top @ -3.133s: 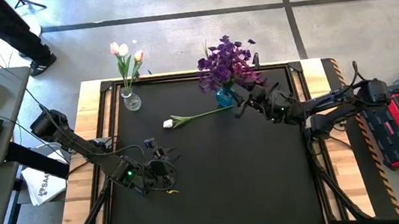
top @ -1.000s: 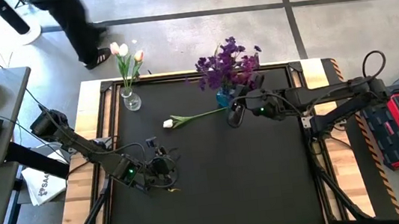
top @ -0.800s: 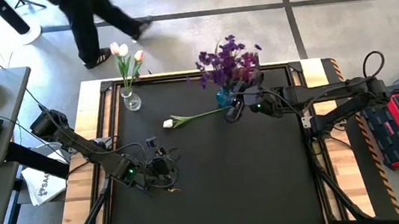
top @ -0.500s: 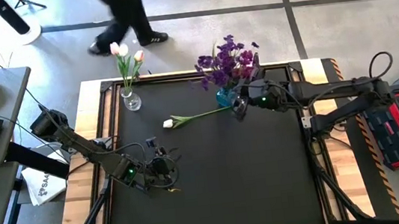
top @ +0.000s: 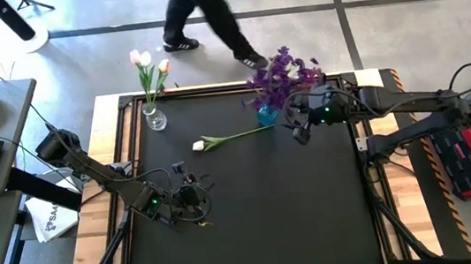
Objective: Sort flowers into vase by color
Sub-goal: Adjust the violet flower
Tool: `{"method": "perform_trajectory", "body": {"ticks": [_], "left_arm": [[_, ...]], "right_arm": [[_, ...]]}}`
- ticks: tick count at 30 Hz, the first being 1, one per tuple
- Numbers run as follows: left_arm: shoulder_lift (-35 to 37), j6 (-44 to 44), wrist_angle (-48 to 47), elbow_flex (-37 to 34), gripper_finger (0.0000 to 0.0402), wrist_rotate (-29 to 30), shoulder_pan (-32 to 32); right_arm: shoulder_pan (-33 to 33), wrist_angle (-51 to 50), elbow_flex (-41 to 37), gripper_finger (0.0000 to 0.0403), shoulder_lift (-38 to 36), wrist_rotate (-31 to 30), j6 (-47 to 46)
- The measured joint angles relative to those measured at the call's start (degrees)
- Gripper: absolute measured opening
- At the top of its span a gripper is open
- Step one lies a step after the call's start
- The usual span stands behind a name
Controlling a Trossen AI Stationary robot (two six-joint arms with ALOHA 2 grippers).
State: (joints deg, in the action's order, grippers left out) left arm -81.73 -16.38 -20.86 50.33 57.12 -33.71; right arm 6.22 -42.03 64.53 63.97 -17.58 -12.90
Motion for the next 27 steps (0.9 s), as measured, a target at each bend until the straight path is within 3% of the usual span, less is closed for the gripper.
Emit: {"method": "perform_trajectory", "body": {"ticks": [5,16,21,27], "left_arm": [[0.0,0.0,0.2,0.0,0.0126,0.0,0.0],[0.0,0.0,0.2,0.0,0.0126,0.0,0.0],[0.0,0.0,0.4,0.0,0.0126,0.0,0.0],[0.0,2.9,5.7,0.0,0.0126,0.0,3.0]], "right_arm": [[0.0,4.4,0.0,0.0291,0.0,4.4,3.9],[2.9,16.8,0.0,0.0291,-0.2,6.3,5.4],[5.2,16.7,0.0,0.0302,-0.2,12.3,2.6],[7.8,18.0,0.0,0.0347,-0.2,21.2,3.2]]}}
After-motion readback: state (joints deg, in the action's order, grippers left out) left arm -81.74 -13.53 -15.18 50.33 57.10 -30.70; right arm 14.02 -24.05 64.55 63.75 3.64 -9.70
